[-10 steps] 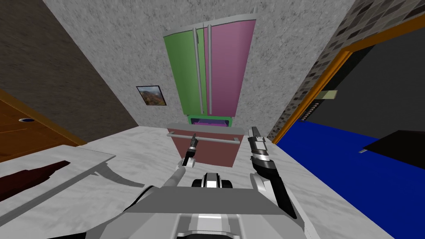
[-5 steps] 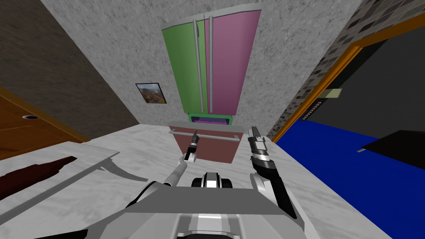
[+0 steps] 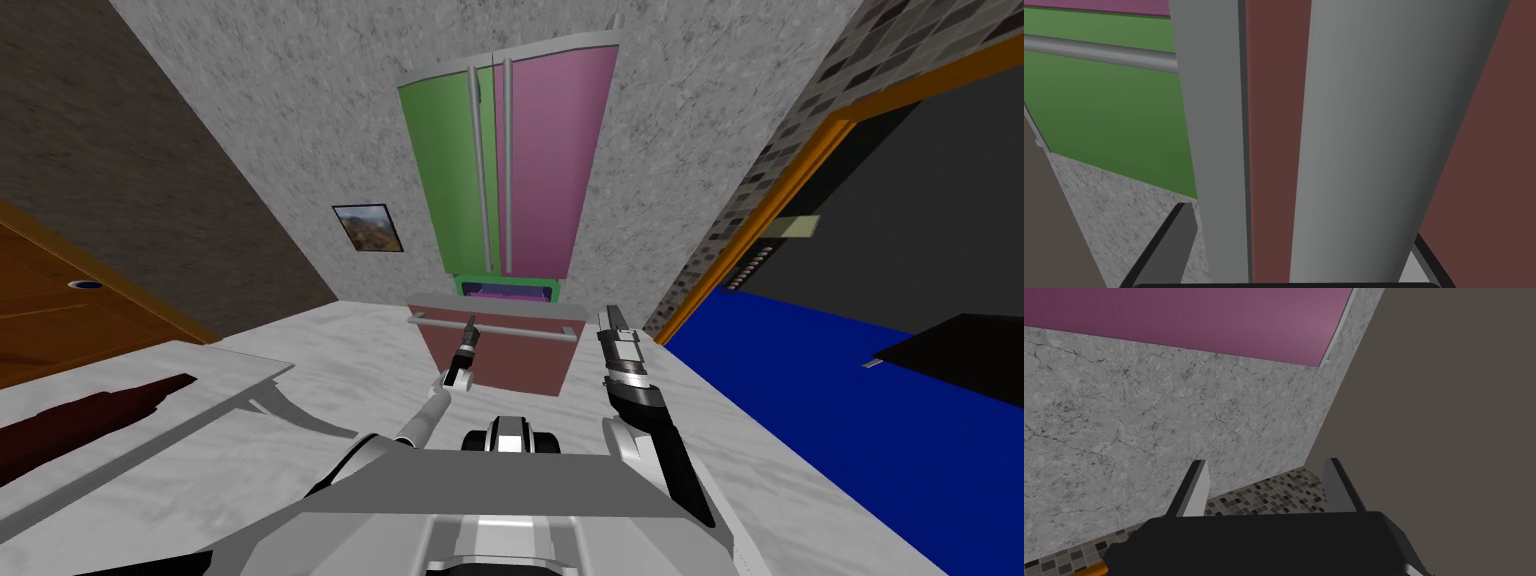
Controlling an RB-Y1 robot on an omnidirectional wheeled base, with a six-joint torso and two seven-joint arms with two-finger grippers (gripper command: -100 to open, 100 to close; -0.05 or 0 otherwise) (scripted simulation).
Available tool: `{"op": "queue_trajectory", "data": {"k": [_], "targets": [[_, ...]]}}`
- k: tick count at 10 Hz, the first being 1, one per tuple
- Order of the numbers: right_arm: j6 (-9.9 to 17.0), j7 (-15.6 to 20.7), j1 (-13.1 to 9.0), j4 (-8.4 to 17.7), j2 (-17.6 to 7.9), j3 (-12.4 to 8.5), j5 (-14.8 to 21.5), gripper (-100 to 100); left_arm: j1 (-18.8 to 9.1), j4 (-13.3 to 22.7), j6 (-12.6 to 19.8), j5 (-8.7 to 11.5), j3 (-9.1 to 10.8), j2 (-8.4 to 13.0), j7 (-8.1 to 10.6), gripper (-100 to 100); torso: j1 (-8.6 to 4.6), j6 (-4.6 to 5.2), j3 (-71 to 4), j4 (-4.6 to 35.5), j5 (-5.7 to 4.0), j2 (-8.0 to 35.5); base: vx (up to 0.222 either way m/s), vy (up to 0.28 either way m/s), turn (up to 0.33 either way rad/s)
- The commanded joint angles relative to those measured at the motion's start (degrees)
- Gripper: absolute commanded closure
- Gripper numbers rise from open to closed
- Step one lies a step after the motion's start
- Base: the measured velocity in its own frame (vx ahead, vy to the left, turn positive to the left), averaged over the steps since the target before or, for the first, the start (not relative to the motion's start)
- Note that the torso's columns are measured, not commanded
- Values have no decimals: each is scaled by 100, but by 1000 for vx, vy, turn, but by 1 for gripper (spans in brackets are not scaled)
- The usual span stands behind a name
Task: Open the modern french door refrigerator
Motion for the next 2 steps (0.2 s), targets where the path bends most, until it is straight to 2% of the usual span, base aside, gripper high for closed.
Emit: {"op": "queue_trajectory", "data": {"k": [1,2], "targets": [[0,0,0,0,0,0,0,0,6,5,5,0,0,0,0,0,2,0,-2,-5,2,-4,0,0,0],[0,0,0,0,0,0,0,0,10,9,8,0,-1,0,-1,0,3,0,-4,-8,3,-7,0,0,0]]}}
